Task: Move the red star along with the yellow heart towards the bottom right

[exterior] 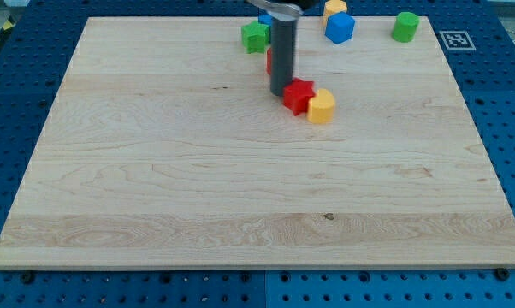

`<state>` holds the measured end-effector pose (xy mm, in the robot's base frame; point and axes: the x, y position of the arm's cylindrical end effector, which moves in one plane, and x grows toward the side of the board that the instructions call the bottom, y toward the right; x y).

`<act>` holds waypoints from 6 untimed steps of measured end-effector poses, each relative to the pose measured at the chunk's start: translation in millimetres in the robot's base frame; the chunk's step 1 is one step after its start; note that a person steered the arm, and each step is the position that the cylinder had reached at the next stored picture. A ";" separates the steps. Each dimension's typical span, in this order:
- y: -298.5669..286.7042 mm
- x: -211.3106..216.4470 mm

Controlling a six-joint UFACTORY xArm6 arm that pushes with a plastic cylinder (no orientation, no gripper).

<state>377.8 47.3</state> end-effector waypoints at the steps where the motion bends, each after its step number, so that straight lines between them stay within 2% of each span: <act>1: 48.3 16.9; 2: 90.3 26.8; 4: 92.3 38.3; 6: 81.2 26.3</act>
<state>404.0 128.5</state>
